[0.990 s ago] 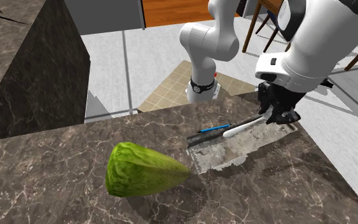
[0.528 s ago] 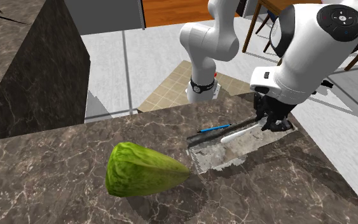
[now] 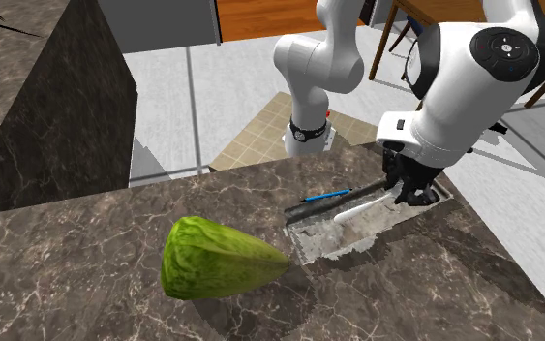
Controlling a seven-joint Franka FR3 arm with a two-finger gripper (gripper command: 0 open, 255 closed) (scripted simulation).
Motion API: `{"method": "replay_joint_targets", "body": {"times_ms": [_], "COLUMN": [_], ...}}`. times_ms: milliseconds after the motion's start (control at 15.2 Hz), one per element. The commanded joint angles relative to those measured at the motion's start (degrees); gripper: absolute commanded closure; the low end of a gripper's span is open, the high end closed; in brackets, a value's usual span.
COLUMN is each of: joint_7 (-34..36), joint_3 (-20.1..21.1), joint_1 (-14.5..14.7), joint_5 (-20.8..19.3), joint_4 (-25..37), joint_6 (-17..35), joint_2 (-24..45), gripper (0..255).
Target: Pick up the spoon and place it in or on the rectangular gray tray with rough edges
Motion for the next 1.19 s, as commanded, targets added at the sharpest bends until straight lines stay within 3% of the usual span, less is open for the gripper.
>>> {"method": "replay_joint_targets", "body": {"times_ms": [0, 66, 132, 462, 726, 1122], "joint_7": [0.0, 0.0, 0.0, 0.0, 0.48, 0.48], "joint_3": [0.03, 0.03, 0.03, 0.03, -3.93, -3.93], "joint_1": [-0.01, -0.01, -0.01, -0.01, -0.27, -0.27], "joint_5": [0.01, 0.01, 0.01, 0.01, -2.64, -2.64], "joint_4": [-0.01, -0.01, -0.01, -0.01, 5.57, 5.57], "joint_6": [0.05, 0.05, 0.04, 0.04, -7.34, -7.34], "joint_2": [0.03, 0.03, 0.03, 0.03, -1.54, -1.54], "gripper": [255, 255, 0, 0, 0, 0]}}
